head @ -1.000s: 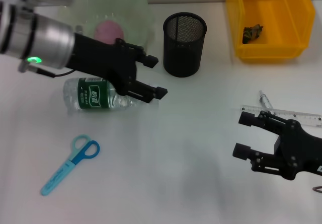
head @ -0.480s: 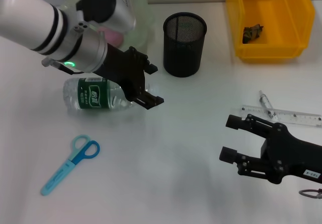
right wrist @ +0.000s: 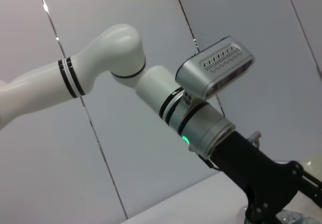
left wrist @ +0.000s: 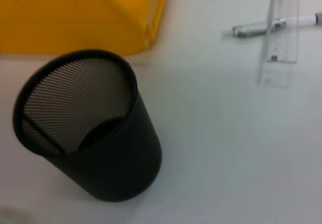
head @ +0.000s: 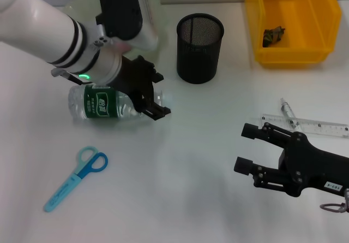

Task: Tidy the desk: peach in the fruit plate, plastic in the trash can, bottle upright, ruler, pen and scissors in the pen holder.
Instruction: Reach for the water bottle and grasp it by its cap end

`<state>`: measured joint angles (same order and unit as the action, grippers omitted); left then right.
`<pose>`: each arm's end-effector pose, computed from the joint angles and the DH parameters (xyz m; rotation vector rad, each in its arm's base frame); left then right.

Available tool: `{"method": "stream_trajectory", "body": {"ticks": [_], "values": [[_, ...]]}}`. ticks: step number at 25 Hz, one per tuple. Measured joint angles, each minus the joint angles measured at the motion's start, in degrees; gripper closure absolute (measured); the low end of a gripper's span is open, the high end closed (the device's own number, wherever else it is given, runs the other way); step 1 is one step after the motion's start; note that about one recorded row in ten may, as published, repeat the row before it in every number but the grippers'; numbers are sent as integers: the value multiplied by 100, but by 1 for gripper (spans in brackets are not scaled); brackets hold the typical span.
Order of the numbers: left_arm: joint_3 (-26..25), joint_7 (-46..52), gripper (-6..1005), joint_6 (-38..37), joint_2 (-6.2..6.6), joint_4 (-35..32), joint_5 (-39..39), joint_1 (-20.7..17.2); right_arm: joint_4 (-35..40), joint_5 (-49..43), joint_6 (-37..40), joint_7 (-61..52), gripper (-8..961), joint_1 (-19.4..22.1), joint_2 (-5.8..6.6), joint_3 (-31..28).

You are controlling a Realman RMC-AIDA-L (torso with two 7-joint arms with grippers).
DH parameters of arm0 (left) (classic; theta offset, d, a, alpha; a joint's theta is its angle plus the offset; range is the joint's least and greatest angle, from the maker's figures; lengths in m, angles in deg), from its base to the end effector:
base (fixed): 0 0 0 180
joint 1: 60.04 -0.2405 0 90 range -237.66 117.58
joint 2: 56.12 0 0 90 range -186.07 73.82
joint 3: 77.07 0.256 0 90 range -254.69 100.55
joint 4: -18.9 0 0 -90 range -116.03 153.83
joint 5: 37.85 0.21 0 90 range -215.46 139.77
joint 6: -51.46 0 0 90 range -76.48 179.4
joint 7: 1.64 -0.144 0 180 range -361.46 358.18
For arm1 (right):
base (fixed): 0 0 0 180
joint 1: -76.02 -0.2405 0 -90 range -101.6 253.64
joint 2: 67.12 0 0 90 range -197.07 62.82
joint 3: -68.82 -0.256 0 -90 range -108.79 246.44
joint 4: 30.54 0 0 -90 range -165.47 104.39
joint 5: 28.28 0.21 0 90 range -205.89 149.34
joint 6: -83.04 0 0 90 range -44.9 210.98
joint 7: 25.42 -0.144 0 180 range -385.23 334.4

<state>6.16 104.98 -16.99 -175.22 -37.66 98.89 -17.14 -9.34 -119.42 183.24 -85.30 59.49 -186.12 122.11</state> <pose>-0.1638 0.3915 -0.0566 -2.8584 -0.0267 0.3765 0.2860 0.2268 -0.0333 -2.6176 0.6493 1.1953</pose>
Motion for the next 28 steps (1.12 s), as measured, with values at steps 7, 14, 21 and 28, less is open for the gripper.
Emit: {"method": "stream_trajectory", "body": {"ticks": [7, 14, 21, 28], "values": [[212, 76, 201, 158, -2, 179, 198, 114, -35, 0, -88, 0, 129, -66, 1, 7], [320, 65, 201, 351, -5, 346, 196, 160, -58, 0, -127, 2, 129, -85, 0, 9], [462, 72, 201, 479, -8, 469, 192, 202, -164, 0, -151, 1, 129, -161, 0, -21], [611, 57, 201, 741, -8, 502, 169, 194, -212, 0, -275, -18, 130, -224, 0, -6]]}}
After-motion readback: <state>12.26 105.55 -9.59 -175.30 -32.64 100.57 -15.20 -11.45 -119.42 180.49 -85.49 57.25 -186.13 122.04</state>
